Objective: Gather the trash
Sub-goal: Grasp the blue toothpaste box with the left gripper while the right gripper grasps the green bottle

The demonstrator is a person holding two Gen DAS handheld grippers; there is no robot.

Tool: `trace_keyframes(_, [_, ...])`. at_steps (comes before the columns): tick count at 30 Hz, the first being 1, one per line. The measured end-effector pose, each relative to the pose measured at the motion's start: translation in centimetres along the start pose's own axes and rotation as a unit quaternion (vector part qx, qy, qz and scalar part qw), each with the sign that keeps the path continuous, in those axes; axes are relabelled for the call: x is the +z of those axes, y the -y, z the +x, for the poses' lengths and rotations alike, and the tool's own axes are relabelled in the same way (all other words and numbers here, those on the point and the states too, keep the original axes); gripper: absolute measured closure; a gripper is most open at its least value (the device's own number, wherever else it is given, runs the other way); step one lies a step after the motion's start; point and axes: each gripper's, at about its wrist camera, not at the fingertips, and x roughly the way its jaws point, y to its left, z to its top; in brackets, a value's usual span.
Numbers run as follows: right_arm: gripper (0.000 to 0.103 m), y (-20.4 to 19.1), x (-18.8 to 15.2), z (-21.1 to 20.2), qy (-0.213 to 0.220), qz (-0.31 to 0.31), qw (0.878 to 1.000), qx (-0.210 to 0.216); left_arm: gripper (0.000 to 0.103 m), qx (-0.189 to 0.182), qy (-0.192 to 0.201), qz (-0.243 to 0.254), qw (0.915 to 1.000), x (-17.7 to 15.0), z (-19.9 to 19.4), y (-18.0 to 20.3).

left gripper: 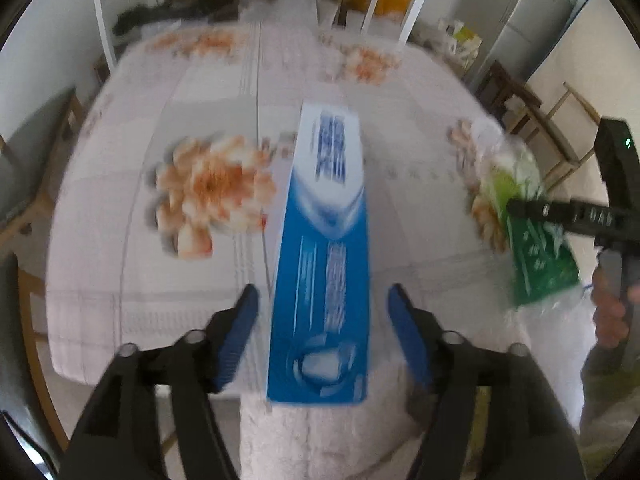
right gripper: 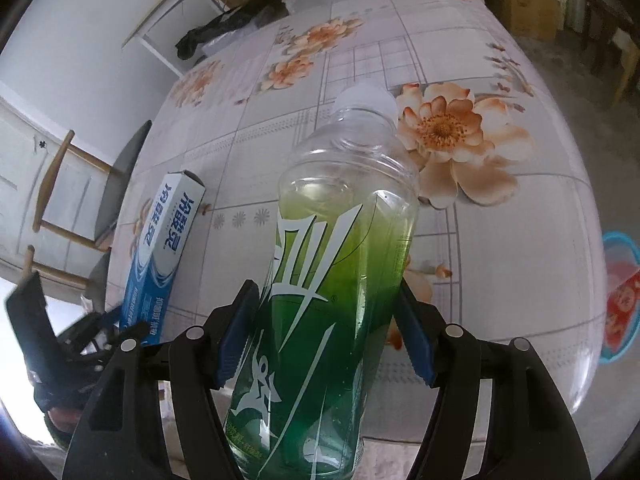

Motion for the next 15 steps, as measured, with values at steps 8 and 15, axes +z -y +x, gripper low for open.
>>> trace_keyframes(8, [0.034, 0.1, 0.9, 0.2, 0.012, 0.023, 1.0, -0.006, 0.032, 0.057, 0.018, 0.042, 0.9973, 3.2, 2.7, 1.5])
trace_keyframes(15, [0.031, 0.8, 0.7, 0.7, 0.009, 0.041, 0.999, -0.002, 0.039, 0.063, -0.004, 0.051, 0.9967, 3.3, 4.7, 2.0])
